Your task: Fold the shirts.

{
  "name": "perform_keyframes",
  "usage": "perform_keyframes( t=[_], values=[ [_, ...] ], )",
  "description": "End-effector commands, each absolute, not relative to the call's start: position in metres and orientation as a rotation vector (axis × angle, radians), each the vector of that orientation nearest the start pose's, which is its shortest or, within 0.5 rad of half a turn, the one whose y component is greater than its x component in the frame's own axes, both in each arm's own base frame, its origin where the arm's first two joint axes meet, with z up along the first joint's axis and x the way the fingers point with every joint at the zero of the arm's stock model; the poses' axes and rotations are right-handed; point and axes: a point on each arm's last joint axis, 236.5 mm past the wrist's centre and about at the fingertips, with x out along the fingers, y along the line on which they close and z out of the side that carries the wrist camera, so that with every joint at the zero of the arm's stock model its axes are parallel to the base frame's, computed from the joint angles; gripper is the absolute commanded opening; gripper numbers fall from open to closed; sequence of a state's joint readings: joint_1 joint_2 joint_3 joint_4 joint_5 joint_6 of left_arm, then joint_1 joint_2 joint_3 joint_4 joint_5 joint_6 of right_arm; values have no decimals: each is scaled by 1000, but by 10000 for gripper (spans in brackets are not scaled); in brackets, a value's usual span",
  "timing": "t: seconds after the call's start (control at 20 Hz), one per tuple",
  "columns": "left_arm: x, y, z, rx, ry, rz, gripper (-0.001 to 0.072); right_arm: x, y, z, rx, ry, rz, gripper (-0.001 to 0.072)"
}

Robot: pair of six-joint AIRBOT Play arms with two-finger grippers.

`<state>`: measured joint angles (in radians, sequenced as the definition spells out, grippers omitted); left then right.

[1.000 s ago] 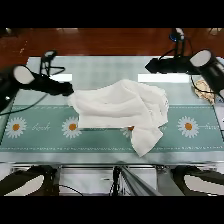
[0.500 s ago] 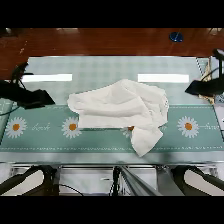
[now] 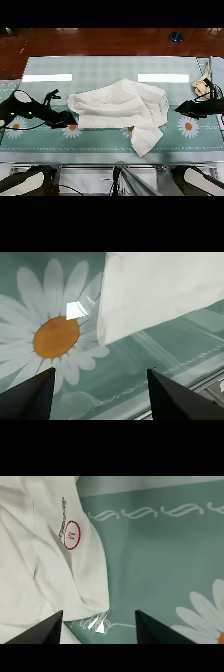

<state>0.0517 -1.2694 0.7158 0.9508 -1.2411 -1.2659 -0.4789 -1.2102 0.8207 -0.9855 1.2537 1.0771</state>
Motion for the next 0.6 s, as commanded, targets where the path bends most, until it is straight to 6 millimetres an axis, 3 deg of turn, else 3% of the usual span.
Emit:
perform_keyframes(
  t=[0.0, 0.1, 0.2, 0.3, 0.35, 0.4, 0.55],
  values=[
    [256, -150, -103, -540, 1616, -443, 701, 294, -10, -44, 559, 1342, 274, 528],
    [257, -163, -117, -566, 1634, -438, 701, 290, -7, -43, 564, 1356, 288, 528],
    [257, -168, -131, -567, 1651, -421, 644, 286, -4, -42, 571, 1370, 302, 528],
    [261, -167, -141, -597, 1658, -361, 233, 285, 2, -39, 588, 1373, 328, 528],
    [260, -167, -142, -598, 1662, -360, 81, 285, 4, -36, 596, 1368, 338, 528],
    [259, -167, -140, -590, 1662, -373, 32, 286, 6, -33, 601, 1359, 345, 528],
    [250, -172, -124, -539, 1670, -483, 21, 287, 5, -25, 564, 1329, 353, 538]
  ],
)
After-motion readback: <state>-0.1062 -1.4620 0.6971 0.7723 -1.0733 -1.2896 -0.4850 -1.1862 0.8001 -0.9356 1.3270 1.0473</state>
